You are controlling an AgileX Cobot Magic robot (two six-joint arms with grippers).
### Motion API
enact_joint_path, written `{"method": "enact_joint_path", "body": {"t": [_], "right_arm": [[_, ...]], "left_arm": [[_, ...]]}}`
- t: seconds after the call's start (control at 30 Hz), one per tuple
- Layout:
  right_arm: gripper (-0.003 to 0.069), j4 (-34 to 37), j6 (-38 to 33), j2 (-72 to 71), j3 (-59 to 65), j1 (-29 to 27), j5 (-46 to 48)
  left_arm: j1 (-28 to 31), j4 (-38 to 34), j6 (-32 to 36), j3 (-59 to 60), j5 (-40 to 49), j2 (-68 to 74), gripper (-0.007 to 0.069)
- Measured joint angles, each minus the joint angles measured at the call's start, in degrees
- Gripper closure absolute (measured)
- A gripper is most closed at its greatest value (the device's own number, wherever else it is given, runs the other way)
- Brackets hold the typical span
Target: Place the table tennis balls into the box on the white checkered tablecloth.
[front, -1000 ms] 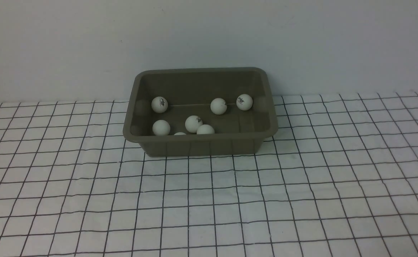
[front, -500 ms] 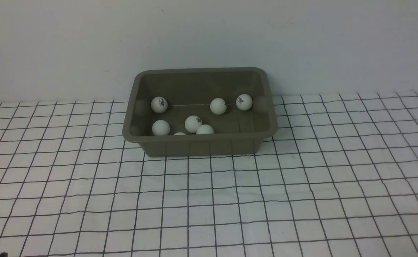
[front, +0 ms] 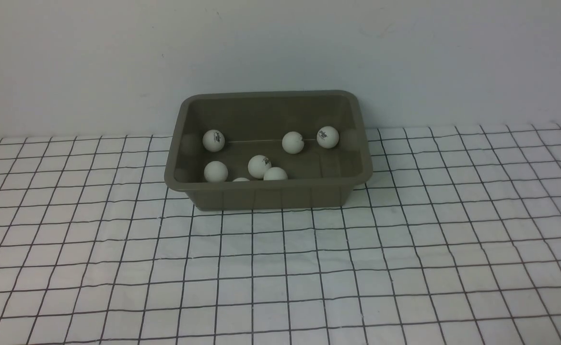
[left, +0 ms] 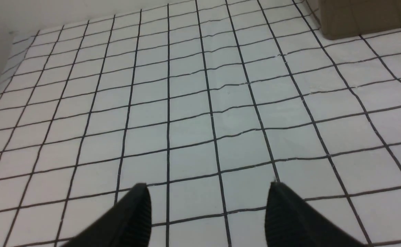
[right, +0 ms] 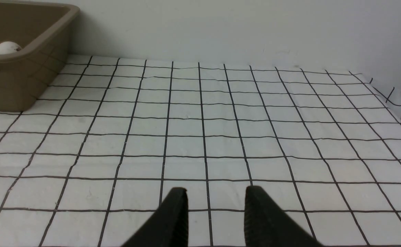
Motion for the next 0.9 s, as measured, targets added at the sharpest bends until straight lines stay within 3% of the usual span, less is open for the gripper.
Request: {"method": "enact_joint_path", "body": {"t": [0.9], "right_arm": [[0.0435, 0.00, 0.00, 0.00, 0.00, 0.00, 0.00]], "left_arm": [[0.00, 1.84, -8.50, 0.00, 0.58, -3.76, 0.0220]]}}
